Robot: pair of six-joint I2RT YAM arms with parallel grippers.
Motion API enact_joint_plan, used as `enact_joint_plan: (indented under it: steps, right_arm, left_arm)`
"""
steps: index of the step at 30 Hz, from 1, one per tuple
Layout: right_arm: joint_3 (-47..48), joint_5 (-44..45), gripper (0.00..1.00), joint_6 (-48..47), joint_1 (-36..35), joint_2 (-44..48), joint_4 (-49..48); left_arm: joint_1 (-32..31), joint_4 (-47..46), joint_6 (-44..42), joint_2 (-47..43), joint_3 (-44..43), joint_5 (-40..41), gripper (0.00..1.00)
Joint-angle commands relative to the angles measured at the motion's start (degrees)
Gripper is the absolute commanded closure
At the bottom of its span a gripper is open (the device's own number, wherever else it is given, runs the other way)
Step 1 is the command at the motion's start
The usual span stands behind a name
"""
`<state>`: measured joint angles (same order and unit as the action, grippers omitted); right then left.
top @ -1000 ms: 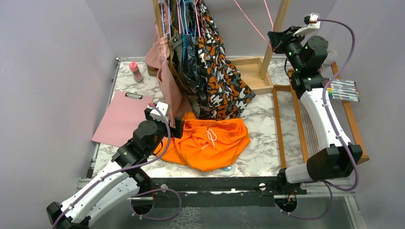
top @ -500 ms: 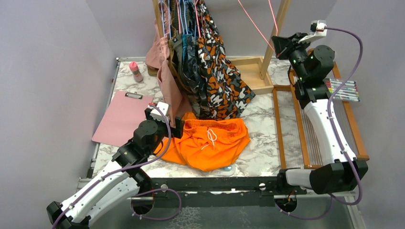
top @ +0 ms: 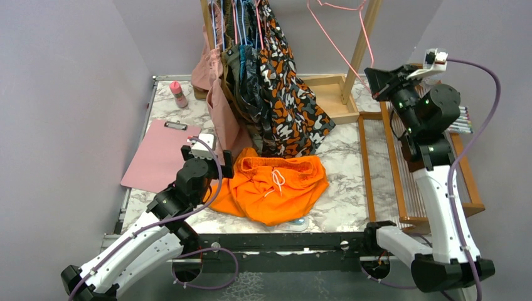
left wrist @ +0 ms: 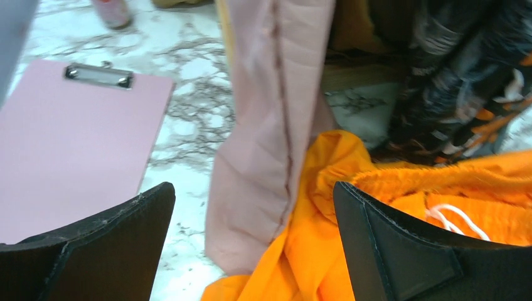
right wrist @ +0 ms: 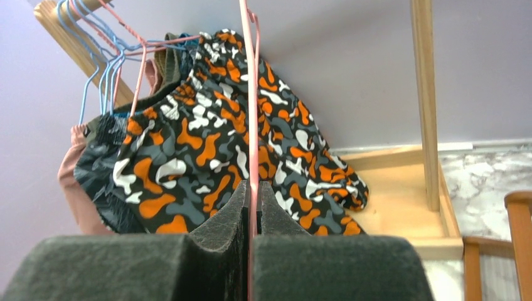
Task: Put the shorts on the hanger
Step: Pick up the hanger from the clothesline.
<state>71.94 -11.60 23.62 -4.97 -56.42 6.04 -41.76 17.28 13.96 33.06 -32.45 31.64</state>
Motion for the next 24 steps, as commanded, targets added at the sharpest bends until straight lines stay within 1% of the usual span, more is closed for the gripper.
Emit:
enact_joint_plan:
  steps: [1,4,7,9,11,14,17,21,24]
  right_arm:
    - [-1.62,1.5,0.99,0.97,-1.87,4.79,7.01]
    - [-1.48,1.41,0.99,-1.07,-4.85,8.12,8.13]
    - [-0.42,-0.15,0.99,-2.94,-8.07,11.08,8.8]
    - [0.31,-3.23,0.99,-4.55,-10.08,12.85,8.59]
    - [1.06,-6.52,0.99,-5.39,-11.89,14.39,8.24]
    - [1.46,-12.01,0.99,-6.23,-14.3,16.32,7.6]
    - [0.3,-18.79,0.99,-6.43,-16.27,18.03,6.26]
    - [-3.45,-27.21,0.99,-7.58,-18.53,20.51,4.34]
    - [-9.17,-31.31,0.99,-9.11,-19.32,23.46,3.3]
  left_arm:
    - [-0.25,2.8,4.66,-1.8,-2.62,12.54,0.01]
    - [-0.25,4.48,8.4,-3.65,-3.17,19.91,0.01]
    - [-0.25,6.36,10.26,-5.77,-4.39,25.91,0.01]
    - [-0.25,7.55,10.16,-7.39,-6.67,27.03,0.01]
    - [-0.25,7.91,9.45,-9.15,-10.0,25.9,0.01]
    - [-0.25,7.8,7.8,-11.06,-16.12,21.08,0.01]
    - [-0.25,5.71,3.06,-11.25,-22.9,12.12,0.01]
    - [-0.23,2.8,-4.57,-9.35,-31.55,-4.73,0.01]
    - [-0.25,-0.29,-7.67,-6.84,-36.44,-16.25,0.01]
